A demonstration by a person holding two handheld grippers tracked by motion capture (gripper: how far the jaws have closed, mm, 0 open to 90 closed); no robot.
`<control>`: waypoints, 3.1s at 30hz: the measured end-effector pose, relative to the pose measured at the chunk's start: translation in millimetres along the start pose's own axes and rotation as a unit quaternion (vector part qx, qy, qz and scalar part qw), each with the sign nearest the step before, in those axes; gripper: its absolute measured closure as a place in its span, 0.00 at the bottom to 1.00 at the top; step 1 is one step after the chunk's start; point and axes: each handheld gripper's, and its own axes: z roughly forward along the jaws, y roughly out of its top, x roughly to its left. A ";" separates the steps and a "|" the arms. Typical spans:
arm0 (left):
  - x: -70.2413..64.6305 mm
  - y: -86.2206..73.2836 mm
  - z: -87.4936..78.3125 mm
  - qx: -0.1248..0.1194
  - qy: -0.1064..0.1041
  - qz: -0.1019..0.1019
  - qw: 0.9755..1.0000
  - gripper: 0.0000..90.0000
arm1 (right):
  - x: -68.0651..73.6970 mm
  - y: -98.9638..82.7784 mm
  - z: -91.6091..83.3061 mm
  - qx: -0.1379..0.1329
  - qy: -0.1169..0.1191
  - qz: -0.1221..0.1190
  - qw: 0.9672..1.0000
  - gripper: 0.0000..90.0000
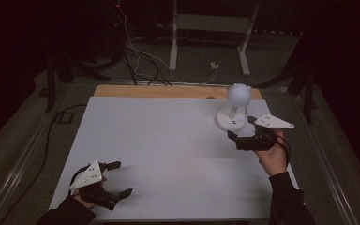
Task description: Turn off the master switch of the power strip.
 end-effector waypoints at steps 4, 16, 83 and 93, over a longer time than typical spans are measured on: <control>-0.3 0.0 -0.1 0.000 0.000 0.001 1.000 0.00 | -6.8 -1.5 4.9 0.005 -0.007 0.010 1.000 0.00; -0.6 0.2 -0.3 0.000 0.000 0.001 1.000 0.00 | -28.0 -2.7 16.8 0.018 -0.037 0.020 0.999 0.00; 1.0 -0.4 0.8 0.006 -0.002 -0.008 1.000 0.00 | -79.2 -38.2 79.0 0.073 -0.195 0.129 0.969 1.00; 0.6 0.0 0.6 0.005 -0.002 -0.006 1.000 0.00 | -76.9 -42.3 89.9 0.088 -0.203 0.119 0.968 1.00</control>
